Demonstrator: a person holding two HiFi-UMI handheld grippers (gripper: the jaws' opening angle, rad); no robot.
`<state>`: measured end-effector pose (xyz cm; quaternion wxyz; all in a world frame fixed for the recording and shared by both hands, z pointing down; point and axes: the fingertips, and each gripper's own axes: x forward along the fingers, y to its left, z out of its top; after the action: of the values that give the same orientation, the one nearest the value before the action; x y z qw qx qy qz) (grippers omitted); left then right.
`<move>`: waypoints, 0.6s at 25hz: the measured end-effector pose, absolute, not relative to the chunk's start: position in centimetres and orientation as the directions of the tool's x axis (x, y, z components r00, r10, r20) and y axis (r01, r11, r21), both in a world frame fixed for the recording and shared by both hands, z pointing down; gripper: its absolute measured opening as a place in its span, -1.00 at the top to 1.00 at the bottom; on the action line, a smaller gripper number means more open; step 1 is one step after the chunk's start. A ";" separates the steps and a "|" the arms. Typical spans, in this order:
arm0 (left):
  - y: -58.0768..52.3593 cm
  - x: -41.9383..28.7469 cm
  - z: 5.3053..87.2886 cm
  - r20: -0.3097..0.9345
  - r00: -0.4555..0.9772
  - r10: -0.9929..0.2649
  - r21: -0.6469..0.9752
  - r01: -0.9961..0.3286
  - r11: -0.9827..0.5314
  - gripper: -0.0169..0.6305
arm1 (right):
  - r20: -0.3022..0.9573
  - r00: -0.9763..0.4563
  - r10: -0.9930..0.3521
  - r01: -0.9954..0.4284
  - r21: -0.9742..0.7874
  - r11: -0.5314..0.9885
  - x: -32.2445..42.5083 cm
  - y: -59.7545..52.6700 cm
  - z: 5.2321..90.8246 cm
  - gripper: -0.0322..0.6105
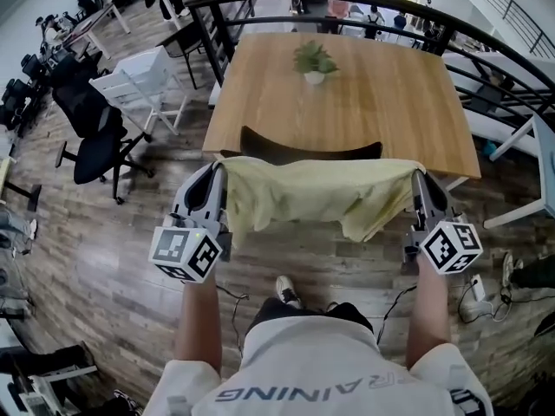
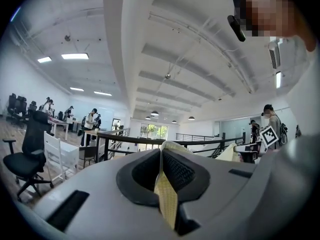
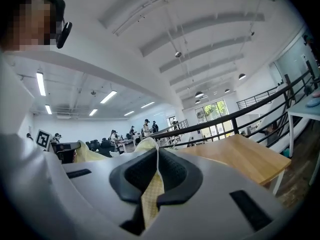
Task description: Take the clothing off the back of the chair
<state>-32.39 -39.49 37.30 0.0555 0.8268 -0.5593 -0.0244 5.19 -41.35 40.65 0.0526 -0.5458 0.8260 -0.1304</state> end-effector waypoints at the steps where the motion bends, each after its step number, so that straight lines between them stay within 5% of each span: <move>1: -38.6 -32.0 37.1 0.023 0.357 -0.934 0.114 -0.929 -0.353 0.81 | 0.054 -0.412 -0.910 -0.882 -0.275 0.383 5.5 -40.8 40.6 0.81; 15: -23.8 -24.6 37.6 0.017 0.227 -0.974 0.100 -0.969 -0.225 0.81 | 0.045 -0.569 -0.821 -0.803 -0.248 0.542 9.9 -30.6 40.6 0.81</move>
<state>-24.63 -23.77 37.60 0.0444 0.7821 -0.6211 -0.0243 9.89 -30.57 40.61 0.0380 -0.4628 0.8773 -0.1212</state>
